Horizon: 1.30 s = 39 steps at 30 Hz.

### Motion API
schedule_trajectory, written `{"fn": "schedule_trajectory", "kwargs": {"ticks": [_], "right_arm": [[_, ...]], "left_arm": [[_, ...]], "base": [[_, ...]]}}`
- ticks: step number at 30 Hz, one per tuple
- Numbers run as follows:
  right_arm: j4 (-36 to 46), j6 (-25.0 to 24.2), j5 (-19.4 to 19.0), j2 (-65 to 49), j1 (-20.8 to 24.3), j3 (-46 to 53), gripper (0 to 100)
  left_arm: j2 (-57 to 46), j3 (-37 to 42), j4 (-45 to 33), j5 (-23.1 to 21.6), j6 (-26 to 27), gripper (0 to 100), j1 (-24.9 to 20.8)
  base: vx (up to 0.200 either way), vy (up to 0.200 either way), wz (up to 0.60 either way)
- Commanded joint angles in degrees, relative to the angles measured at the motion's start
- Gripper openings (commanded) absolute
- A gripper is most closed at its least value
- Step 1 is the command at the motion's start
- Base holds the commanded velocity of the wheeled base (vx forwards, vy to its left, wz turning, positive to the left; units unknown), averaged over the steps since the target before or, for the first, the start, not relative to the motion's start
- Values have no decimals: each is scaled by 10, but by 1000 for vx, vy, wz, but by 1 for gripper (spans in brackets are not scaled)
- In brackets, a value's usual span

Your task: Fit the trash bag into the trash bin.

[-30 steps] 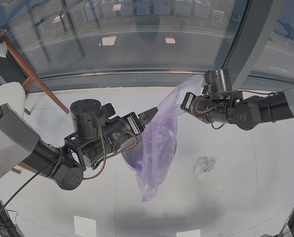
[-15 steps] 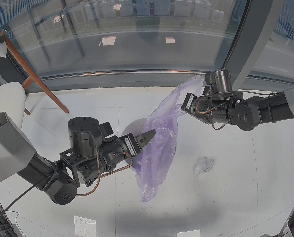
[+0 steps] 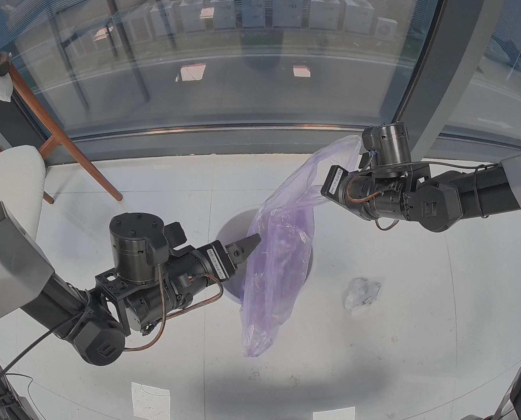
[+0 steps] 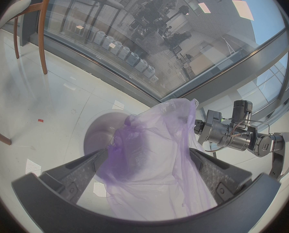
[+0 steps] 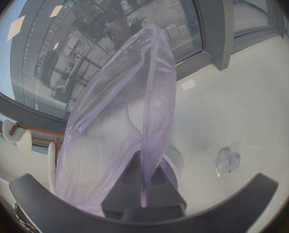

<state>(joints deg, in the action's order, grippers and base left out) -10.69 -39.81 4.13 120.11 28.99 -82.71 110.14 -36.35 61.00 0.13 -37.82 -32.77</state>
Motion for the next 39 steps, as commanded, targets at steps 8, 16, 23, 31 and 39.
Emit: {"fn": "schedule_trajectory", "kwargs": {"ticks": [8, 16, 23, 31, 39], "right_arm": [[1, 0, 0, -1, 0, -1, 0], [0, 15, 2, 0, 3, 0, 0], [-1, 43, -3, 0, 1, -3, 0], [-3, 39, -15, 27, -7, -14, 0], [8, 45, -53, 83, -17, -134, 0]], "left_arm": [[14, 4, 1, -6, 5, 100, -21], [52, -28, 2, -6, 4, 0, -21], [81, -32, 47, -3, 5, 0, 6], [85, -67, 47, -7, 1, 0, 64], [141, -175, 46, -6, 0, 0, 89]], "base": [[0, 0, 0], [0, 0, 0], [0, 0, 0], [0, 0, 0], [0, 0, 0]]}}
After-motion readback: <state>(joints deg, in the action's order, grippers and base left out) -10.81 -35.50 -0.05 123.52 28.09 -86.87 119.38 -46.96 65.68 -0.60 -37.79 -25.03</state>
